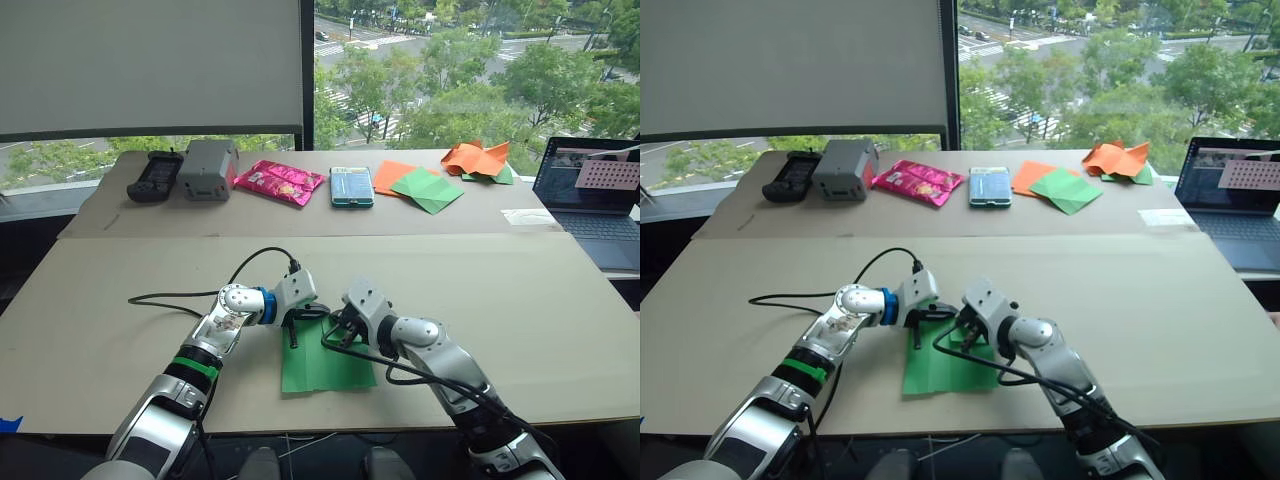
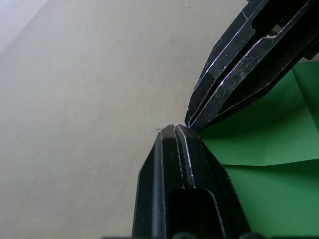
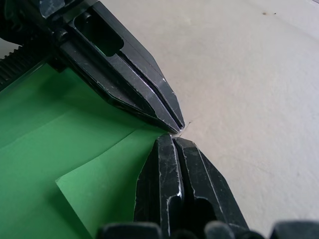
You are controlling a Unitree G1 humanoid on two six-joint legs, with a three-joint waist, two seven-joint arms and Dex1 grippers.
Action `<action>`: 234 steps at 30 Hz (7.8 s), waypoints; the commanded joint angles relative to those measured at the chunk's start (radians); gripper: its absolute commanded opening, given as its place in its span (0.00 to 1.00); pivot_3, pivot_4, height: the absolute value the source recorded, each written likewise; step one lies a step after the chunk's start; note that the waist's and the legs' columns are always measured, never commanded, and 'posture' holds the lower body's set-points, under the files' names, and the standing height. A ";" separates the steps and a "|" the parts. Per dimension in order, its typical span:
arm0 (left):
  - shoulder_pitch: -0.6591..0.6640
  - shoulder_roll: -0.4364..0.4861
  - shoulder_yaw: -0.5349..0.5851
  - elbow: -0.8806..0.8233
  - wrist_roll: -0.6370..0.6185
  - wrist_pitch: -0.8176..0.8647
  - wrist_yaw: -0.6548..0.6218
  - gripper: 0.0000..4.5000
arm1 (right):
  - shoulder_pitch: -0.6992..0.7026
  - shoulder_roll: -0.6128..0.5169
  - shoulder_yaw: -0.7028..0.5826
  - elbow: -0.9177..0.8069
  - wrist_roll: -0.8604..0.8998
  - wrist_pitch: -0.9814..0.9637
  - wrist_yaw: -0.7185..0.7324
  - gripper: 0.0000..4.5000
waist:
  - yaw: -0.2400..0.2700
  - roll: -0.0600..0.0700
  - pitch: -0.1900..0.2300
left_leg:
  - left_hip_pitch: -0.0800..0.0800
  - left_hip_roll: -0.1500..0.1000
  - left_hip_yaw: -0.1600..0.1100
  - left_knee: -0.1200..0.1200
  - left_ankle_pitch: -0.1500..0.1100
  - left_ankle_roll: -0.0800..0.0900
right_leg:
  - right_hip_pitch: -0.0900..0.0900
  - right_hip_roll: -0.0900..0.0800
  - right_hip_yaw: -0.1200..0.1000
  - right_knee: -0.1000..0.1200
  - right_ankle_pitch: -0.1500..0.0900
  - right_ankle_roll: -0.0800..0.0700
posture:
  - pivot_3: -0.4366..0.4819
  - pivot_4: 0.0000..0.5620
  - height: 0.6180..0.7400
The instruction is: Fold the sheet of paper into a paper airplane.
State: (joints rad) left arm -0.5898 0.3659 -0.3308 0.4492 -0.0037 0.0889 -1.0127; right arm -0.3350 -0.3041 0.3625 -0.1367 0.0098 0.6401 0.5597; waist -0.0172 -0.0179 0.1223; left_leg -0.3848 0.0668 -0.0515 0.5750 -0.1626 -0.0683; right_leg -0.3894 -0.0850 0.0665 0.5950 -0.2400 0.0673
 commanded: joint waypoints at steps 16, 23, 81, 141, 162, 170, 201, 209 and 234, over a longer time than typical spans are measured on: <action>0.022 0.020 -0.014 0.024 0.033 0.012 -0.007 0.00 | 0.141 -0.061 0.012 -0.061 -0.012 0.073 -0.021 0.00 | 0.002 -0.001 -0.005 | 0.000 0.000 0.000 0.000 0.000 -0.001 | 0.000 0.000 0.000 -0.001 0.000 0.000 | 0.48 0.27 0.82; 0.024 0.020 -0.015 0.024 0.035 0.011 -0.009 0.00 | 0.200 -0.089 0.000 -0.099 -0.010 0.084 -0.023 0.00 | 0.004 -0.002 -0.006 | 0.000 0.000 0.000 0.000 0.000 -0.001 | 0.000 0.000 0.000 -0.001 0.000 0.000 | 0.48 0.27 0.82; 0.222 0.207 0.320 -0.531 -0.252 0.361 0.011 0.00 | 0.205 -0.086 -0.071 -0.313 0.131 -0.112 0.006 0.00 | -0.006 -0.005 0.011 | -0.006 -0.002 0.001 -0.003 -0.001 -0.001 | -0.008 -0.005 -0.001 -0.002 -0.002 0.000 | 0.48 0.27 0.82; 0.359 0.147 0.137 -0.575 -0.360 0.507 0.156 0.00 | 0.183 -0.025 -0.014 -0.176 0.051 -0.087 -0.026 0.00 | 0.004 -0.006 0.011 | -0.006 -0.002 0.002 -0.003 -0.001 -0.001 | -0.012 -0.005 -0.001 -0.003 -0.002 0.000 | 0.48 0.27 0.82; 0.315 0.163 0.052 -0.508 -0.238 0.457 0.119 0.00 | 0.031 0.065 -0.066 -0.030 0.083 -0.126 -0.031 0.00 | 0.006 -0.004 0.010 | -0.006 -0.002 0.001 -0.002 -0.001 -0.001 | -0.009 -0.005 -0.001 -0.003 -0.002 0.000 | 0.48 0.27 0.82; 0.324 0.168 0.053 -0.514 -0.231 0.455 0.120 0.00 | 0.007 0.060 -0.033 0.039 0.044 -0.116 -0.033 0.00 | 0.006 -0.003 0.010 | -0.006 -0.002 0.001 -0.002 -0.001 -0.001 | -0.008 -0.005 -0.001 -0.002 -0.002 0.000 | 0.48 0.27 0.82; 0.218 0.119 0.152 -0.458 -0.346 0.500 0.042 0.01 | 0.030 0.083 -0.004 0.035 -0.001 -0.056 -0.063 0.00 | 0.000 -0.003 0.008 | -0.005 -0.002 0.001 -0.002 0.000 -0.001 | -0.009 -0.004 -0.001 -0.001 -0.002 0.000 | 0.48 0.27 0.82; 0.245 0.175 0.145 -0.500 -0.344 0.499 -0.002 0.01 | 0.030 0.090 -0.009 0.042 -0.003 -0.053 -0.071 0.00 | -0.004 -0.002 0.008 | -0.005 -0.002 0.000 -0.002 0.000 0.000 | -0.008 -0.003 -0.001 0.000 -0.002 0.000 | 0.48 0.27 0.82; 0.123 0.100 0.159 -0.344 -0.335 0.466 0.047 0.01 | 0.022 0.100 -0.006 0.053 -0.002 -0.044 -0.080 0.00 | -0.003 -0.002 0.008 | -0.005 -0.002 0.000 -0.002 0.000 0.000 | -0.008 -0.003 -0.001 0.000 -0.002 0.000 | 0.48 0.27 0.82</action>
State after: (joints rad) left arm -0.4479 0.4737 -0.1653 0.1002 -0.3516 0.5822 -0.9720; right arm -0.3185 -0.2054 0.3462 -0.0938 0.0142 0.5740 0.4793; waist -0.0205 -0.0204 0.1307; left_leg -0.3894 0.0649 -0.0516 0.5730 -0.1626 -0.0684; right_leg -0.3975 -0.0875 0.0656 0.5946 -0.2420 0.0672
